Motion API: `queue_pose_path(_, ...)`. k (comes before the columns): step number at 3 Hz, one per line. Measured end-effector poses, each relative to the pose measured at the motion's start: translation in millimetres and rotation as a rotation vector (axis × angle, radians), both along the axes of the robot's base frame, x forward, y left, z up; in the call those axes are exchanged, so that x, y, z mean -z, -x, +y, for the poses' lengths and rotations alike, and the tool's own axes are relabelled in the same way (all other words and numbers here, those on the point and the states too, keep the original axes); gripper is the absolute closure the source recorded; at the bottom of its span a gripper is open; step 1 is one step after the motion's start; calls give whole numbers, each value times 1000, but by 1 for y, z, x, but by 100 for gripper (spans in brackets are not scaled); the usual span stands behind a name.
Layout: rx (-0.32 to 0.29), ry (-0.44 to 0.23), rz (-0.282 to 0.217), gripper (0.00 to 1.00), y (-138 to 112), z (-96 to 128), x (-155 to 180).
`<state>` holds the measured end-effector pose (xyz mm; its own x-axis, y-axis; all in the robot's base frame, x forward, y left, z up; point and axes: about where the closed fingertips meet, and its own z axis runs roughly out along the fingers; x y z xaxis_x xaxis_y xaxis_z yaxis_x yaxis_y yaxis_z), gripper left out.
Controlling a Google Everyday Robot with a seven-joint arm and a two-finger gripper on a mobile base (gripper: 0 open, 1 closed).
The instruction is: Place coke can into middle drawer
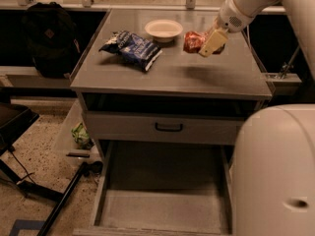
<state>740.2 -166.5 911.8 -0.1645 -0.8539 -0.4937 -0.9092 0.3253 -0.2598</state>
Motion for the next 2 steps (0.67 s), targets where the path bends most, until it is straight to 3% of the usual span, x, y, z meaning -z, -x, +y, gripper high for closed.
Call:
queue_pose_path(1, 9, 5, -113, 100, 32, 2, -50)
queue_pose_path(2, 100, -26, -258, 100, 80, -16, -108)
